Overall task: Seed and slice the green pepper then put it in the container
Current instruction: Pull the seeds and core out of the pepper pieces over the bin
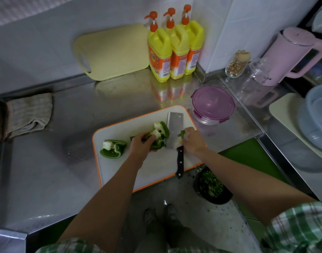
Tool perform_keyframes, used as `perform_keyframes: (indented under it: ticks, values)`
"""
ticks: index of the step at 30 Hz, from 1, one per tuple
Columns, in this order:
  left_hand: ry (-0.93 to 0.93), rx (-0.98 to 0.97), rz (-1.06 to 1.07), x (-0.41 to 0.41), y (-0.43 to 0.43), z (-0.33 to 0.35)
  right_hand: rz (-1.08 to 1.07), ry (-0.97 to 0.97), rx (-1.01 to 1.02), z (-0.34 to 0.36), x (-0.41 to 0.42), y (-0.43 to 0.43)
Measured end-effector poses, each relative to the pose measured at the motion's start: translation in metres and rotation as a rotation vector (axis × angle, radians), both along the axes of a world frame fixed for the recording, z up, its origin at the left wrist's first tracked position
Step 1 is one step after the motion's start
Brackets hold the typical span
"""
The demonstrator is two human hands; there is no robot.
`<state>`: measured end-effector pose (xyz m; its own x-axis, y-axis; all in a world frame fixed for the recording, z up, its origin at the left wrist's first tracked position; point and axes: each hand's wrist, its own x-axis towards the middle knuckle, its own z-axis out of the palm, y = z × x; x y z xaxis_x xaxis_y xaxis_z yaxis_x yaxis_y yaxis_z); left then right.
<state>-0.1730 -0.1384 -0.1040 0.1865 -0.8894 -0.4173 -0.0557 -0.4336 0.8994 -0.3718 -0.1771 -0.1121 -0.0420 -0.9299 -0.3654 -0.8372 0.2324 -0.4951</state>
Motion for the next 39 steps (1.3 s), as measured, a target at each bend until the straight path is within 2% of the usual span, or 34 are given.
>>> perform_keyframes:
  ticks: [5, 12, 20, 24, 28, 33, 36, 39]
  values:
    - [0.014, 0.0, 0.02, 0.002, -0.002, -0.002, 0.143, 0.108, -0.042, -0.004, 0.012, -0.009]
    - [0.019, 0.005, 0.033, 0.007, -0.012, -0.006, 0.141, 0.19, -0.118, -0.012, 0.017, -0.012]
    - [-0.021, 0.024, 0.02, 0.012, -0.022, -0.007, 0.032, 0.141, -0.042, -0.005, 0.018, -0.023]
    - [-0.033, 0.007, 0.03, 0.016, -0.021, -0.005, -0.125, -0.086, -0.167, -0.002, 0.018, -0.023]
    - [-0.051, -0.021, 0.086, 0.021, -0.021, -0.002, -0.005, -0.221, -0.085, 0.003, 0.035, -0.015]
    - [-0.121, -0.035, 0.086, 0.024, -0.02, 0.0, -0.074, -0.081, -0.183, -0.005, 0.028, -0.02]
    - [-0.112, -0.025, 0.086, 0.022, -0.019, 0.001, -0.132, -0.061, -0.142, -0.011, 0.026, -0.028]
    - [-0.111, -0.013, 0.091, 0.019, -0.019, -0.001, -0.092, -0.038, -0.104, -0.014, 0.033, -0.032]
